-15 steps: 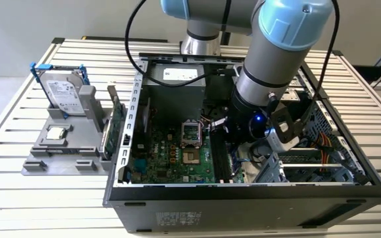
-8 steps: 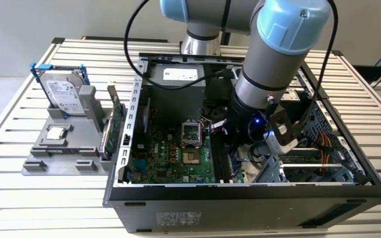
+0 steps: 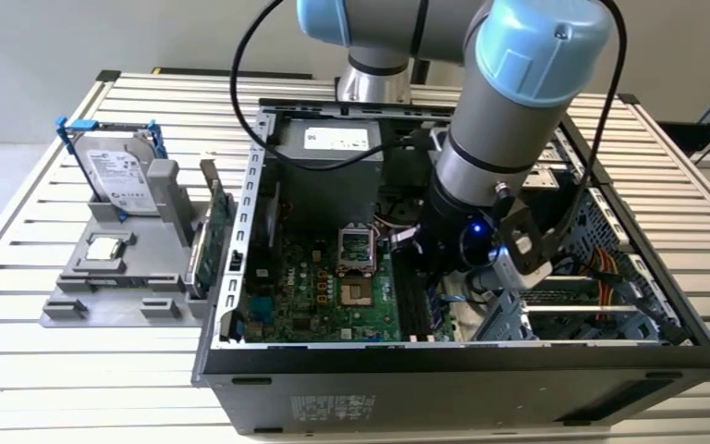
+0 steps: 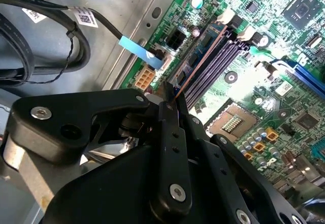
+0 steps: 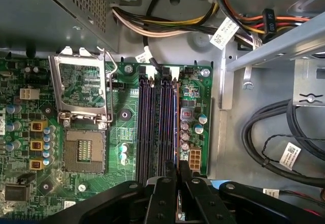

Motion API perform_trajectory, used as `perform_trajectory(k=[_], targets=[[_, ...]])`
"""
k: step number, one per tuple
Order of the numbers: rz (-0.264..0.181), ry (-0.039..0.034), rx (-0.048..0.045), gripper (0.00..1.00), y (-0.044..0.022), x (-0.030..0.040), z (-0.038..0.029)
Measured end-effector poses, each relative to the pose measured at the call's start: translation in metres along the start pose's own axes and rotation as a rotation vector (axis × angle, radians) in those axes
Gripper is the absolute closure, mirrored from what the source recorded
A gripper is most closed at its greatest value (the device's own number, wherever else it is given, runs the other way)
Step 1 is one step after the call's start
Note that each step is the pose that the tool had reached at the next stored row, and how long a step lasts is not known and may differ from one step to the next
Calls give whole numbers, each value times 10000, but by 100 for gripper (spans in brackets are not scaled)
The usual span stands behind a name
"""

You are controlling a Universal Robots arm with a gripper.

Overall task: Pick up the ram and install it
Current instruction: 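Insert the ram into the slot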

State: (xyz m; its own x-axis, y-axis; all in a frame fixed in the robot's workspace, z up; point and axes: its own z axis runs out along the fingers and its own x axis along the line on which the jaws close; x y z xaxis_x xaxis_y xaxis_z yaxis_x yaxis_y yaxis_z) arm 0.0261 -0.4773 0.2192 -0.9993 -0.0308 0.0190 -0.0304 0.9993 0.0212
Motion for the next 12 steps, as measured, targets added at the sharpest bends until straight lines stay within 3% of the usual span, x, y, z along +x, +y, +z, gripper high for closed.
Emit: perform_trajectory(k=[12], targets=[[1, 1, 3, 100, 2, -1, 34]])
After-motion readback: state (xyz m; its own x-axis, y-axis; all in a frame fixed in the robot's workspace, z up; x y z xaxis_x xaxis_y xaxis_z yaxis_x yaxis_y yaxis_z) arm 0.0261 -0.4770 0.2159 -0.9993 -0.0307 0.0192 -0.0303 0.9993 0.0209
